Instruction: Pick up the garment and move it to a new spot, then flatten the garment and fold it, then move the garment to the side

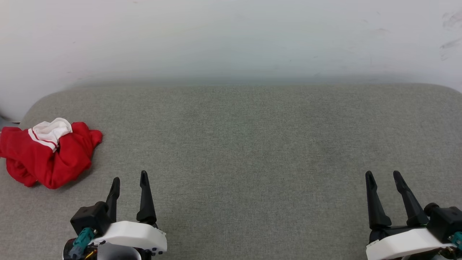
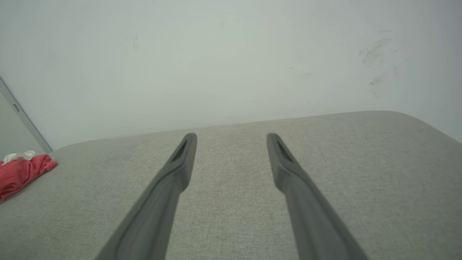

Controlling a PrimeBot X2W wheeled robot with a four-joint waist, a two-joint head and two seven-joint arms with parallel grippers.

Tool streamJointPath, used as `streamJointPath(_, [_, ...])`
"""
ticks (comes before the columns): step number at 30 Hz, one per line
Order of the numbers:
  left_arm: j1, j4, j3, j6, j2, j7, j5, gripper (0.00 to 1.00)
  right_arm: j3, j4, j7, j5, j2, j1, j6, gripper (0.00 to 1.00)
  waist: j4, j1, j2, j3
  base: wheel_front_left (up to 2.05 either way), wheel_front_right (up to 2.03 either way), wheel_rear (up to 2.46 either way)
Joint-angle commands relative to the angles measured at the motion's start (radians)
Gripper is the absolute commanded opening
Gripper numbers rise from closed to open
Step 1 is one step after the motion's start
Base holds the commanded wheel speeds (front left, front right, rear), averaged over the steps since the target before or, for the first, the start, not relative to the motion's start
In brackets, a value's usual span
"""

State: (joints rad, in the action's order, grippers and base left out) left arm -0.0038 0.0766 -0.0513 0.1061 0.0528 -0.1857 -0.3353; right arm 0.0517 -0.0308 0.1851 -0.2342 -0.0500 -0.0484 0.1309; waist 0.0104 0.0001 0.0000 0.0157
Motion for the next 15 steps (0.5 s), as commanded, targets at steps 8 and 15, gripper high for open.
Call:
streamJointPath(8, [0.016,-0.019,-0.012,0.003,0.005,-0.029,0.099,1.00,-0.004,0.016,0.029,0.083,-0.001,-0.021,0.000,1.00,0.003,-0.0001,0.0000,-0.002,0.00,0.00,0.00])
streamJointPath(15, [0.025,-0.018,-0.015,-0.005,0.003,-0.049,0.173,1.00,-0.004,0.028,0.049,0.138,0.000,-0.031,0.000,1.00,0.006,-0.0001,0.0000,-0.002,0.00,0.00,0.00])
